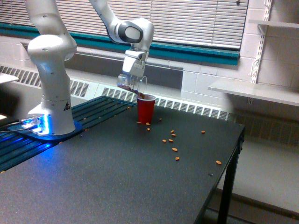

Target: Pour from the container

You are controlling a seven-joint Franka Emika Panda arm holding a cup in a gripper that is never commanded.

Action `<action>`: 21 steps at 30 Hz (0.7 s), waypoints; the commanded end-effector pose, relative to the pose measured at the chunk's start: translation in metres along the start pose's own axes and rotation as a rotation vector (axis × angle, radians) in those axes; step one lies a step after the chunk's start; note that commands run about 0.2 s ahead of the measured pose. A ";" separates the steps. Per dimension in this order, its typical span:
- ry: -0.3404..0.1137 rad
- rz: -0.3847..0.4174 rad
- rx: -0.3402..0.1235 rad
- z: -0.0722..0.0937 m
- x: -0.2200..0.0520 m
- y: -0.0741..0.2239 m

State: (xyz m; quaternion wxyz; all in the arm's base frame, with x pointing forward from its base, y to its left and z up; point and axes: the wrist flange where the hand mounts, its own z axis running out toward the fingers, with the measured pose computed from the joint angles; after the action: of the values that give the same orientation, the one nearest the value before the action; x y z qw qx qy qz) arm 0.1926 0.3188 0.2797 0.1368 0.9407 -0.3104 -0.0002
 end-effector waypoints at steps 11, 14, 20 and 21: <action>0.004 -0.064 -0.015 -0.001 0.006 0.000; 0.007 -0.070 -0.016 -0.001 0.010 0.000; 0.012 -0.089 -0.016 -0.003 0.010 0.001; 0.013 -0.091 -0.016 -0.003 0.010 0.001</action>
State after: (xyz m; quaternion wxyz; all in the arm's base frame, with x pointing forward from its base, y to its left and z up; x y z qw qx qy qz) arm 0.1974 0.3143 0.2804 0.1445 0.9483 -0.2826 -0.0039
